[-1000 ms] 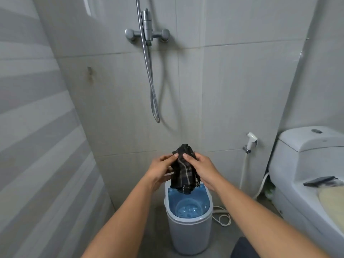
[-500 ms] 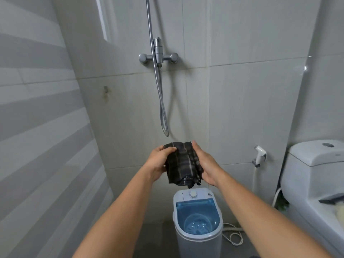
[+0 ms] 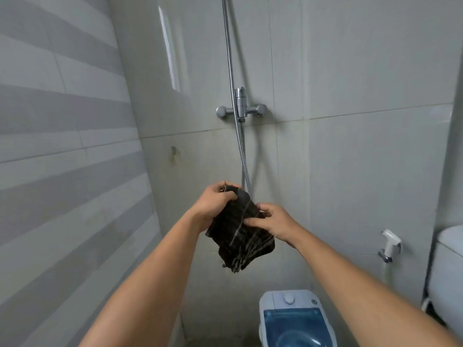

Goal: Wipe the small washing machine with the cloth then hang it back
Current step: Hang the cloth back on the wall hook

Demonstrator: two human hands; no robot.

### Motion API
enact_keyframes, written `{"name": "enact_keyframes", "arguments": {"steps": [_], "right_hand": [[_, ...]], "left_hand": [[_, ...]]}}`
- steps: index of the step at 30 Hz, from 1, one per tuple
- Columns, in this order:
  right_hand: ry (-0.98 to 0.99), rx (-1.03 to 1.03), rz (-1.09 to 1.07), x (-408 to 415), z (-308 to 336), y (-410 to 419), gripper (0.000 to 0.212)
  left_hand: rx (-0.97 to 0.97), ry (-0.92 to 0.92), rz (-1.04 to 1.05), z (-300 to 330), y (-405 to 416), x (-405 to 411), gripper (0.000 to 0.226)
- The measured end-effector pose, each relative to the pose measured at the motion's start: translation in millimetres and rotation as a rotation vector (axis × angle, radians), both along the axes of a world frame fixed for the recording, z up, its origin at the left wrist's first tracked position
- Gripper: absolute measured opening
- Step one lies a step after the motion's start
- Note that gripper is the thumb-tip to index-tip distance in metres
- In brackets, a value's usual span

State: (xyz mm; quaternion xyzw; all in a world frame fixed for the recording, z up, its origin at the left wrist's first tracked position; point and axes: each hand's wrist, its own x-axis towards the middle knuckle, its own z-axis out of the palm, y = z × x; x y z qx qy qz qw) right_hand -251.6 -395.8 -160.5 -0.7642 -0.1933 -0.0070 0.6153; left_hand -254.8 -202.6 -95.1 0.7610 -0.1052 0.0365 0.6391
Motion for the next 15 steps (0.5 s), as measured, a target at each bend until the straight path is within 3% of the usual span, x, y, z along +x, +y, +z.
{"name": "enact_keyframes", "arguments": {"steps": [7, 13, 15], "right_hand": [[0.060, 0.090, 0.182, 45.5, 36.1, 65.3, 0.029], [-0.077, -0.058, 0.182, 116.6, 82.1, 128.8, 0.018], [-0.096, -0.118, 0.208, 146.1, 100.8, 145.9, 0.018]], "left_hand": [[0.044, -0.147, 0.246, 31.5, 70.4, 23.5, 0.027], [0.090, -0.197, 0.260, 47.0, 127.7, 59.5, 0.007], [0.177, -0.259, 0.267, 49.6, 145.1, 79.1, 0.019]]}}
